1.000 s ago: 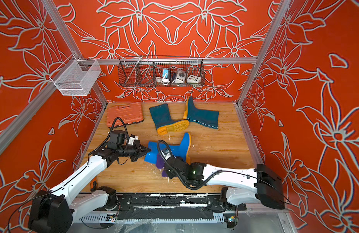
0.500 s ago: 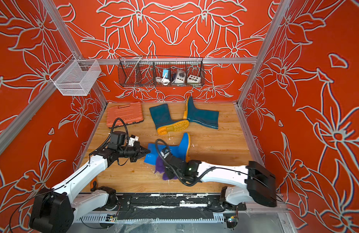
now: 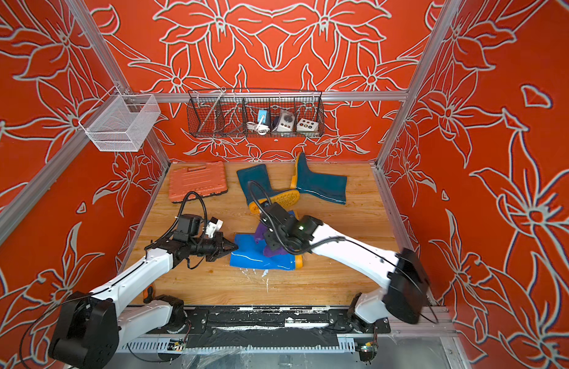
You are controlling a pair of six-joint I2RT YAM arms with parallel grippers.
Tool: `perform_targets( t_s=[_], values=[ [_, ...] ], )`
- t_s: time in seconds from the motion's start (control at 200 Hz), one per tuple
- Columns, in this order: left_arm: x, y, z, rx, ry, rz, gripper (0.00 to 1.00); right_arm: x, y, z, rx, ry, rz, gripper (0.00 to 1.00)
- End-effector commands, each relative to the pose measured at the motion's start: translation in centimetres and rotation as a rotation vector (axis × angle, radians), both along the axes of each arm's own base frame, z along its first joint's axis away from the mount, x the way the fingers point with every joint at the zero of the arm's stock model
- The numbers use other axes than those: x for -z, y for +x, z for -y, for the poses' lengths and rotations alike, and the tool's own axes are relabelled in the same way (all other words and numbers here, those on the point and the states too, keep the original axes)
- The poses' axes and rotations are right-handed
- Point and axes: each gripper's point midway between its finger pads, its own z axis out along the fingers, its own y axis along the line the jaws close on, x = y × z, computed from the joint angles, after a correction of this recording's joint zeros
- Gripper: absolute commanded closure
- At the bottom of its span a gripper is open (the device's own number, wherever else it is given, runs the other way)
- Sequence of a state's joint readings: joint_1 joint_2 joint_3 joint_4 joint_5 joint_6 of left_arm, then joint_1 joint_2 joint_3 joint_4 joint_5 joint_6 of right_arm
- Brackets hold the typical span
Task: Wipe the rubber boots with a cloth
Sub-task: Wipe the dirt off the rubber boot.
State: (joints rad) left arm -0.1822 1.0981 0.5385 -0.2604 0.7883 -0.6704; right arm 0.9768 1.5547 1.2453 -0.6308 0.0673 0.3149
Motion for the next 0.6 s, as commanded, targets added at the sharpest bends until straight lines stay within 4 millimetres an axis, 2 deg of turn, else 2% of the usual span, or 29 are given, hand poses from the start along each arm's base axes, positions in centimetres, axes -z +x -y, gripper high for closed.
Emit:
perform_targets(
  t_s=[0.0, 0.12, 0.21, 0.335, 0.41, 0.5, 0.595],
  values=[
    [-1.0, 0.5, -0.3, 0.027, 0.042, 0.106, 1.0, 5.2, -1.6, 1.4, -0.145, -0.216, -0.147, 1.0],
    [-1.1, 0.6, -0.9, 0.006, 0.085, 0.147, 1.0, 7.8, 1.6, 3.5, -0.106, -0.323, -0.187, 1.0],
    [-1.6, 0.7, -1.0, -0.001, 0.093, 0.18, 1.0, 8.6, 5.0, 6.2, -0.041, -0.377, -0.195, 1.0],
    [-2.7, 0.5, -1.0, -0.005, 0.083, 0.223, 1.0, 7.4, 10.2, 10.6, 0.11, -0.387, -0.162, 1.0],
    [-2.7, 0.3, -1.0, -0.004, 0.079, 0.221, 1.0, 5.9, 12.5, 12.1, 0.197, -0.327, -0.144, 1.0],
    [-2.5, 0.1, -0.7, 0.012, 0.073, 0.214, 1.0, 3.9, 13.6, 12.7, 0.246, -0.299, -0.101, 1.0],
    [-2.4, 0.1, -0.3, 0.028, 0.069, 0.206, 1.0, 2.5, 12.6, 10.3, 0.216, -0.218, -0.087, 1.0]
  ],
)
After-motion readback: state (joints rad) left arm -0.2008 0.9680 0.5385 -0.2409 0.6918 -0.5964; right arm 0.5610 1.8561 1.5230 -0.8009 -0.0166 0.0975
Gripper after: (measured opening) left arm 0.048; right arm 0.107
